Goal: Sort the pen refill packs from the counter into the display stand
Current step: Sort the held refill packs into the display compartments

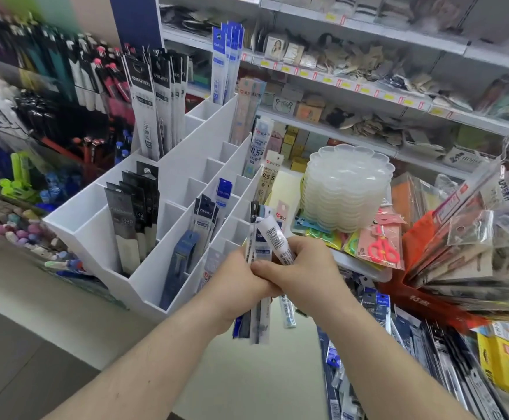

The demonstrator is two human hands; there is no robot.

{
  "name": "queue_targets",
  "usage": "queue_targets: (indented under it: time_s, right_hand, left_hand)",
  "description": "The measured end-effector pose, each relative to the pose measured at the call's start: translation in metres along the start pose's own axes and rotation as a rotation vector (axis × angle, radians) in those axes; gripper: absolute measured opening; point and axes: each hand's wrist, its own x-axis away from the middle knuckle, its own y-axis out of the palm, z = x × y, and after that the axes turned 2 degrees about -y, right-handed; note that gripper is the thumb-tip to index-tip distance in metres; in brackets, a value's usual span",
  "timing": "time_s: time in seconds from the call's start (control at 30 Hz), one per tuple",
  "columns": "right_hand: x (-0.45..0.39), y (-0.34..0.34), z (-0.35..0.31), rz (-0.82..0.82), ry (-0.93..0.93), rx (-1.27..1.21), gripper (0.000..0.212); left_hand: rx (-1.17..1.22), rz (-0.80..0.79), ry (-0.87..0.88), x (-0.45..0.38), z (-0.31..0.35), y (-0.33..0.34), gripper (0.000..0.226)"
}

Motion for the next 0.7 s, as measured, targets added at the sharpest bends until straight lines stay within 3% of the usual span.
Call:
queue_targets:
  time_s: [0.07, 0.23, 0.4, 0.5, 0.7]
  right_hand:
    - [-0.001, -0.003, 0.002, -0.043, 0.016, -0.177, 0.002]
    - [-0.005, -0.011, 0.016, 0.06, 0.08, -0.446, 0.008]
    - [-0.012, -0.02, 0.015, 0.213, 0.074, -0.627, 0.013]
    - [-0.014, -0.019, 0.013, 0.262, 0.006, -0.643, 0.013]
    - [-0.016, -0.006, 0.009, 0.328, -0.114, -0.422, 0.014]
  left_hand:
    - [0.034, -0.025, -0.008, 0.001, 0.0, -0.002, 0.037]
    - [0.244, 0.025, -0.09, 0.005, -0.003, -0.013, 0.037]
    - [0.128, 0.179, -0.017, 0.018, -0.009, -0.025, 0.027]
    - [0.087, 0.308, -0.011, 0.026, -0.014, -0.035, 0.022]
    - [-0.166, 0.495, 0.04, 0.051, -0.014, -0.058, 0.013]
